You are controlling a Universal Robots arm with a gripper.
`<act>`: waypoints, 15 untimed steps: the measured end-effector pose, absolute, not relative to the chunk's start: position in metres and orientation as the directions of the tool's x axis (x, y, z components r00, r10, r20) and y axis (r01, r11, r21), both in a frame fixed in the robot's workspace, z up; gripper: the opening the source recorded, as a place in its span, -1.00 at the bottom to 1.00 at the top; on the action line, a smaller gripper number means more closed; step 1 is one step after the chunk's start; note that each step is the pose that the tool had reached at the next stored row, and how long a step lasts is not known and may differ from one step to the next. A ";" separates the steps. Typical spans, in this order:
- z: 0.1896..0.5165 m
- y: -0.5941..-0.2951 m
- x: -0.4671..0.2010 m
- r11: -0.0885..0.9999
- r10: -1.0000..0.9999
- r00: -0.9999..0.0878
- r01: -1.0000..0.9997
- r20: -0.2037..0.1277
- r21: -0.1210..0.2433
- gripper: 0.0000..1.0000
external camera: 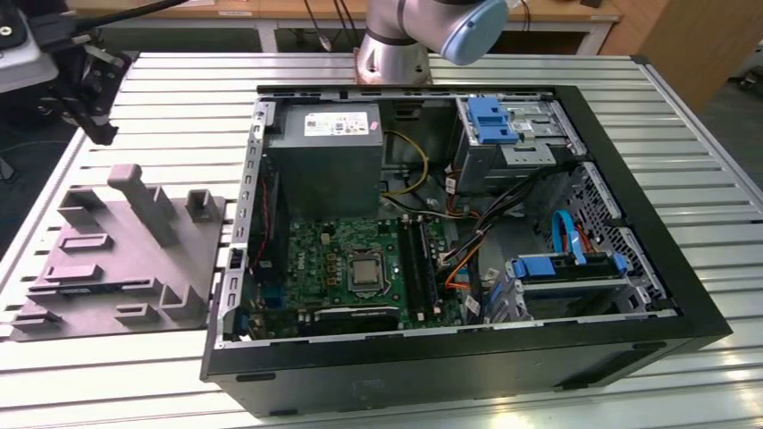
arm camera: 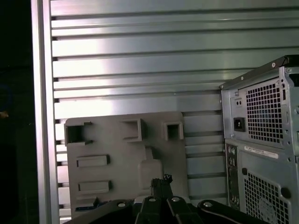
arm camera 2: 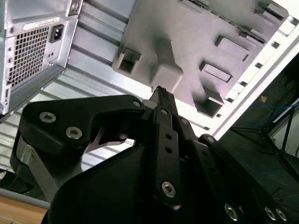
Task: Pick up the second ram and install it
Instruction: 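Reach for the second ram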
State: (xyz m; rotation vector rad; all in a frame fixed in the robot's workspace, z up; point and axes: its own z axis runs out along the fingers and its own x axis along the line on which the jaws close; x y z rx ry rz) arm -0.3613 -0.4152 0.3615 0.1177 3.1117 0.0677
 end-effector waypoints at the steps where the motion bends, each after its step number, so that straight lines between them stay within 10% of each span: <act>1: 0.361 -0.417 -0.364 0.996 0.076 -0.997 0.075 -0.025 0.044 -0.80; 15: 0.354 -0.433 -0.398 0.996 0.076 -0.997 0.075 -0.025 0.044 -0.80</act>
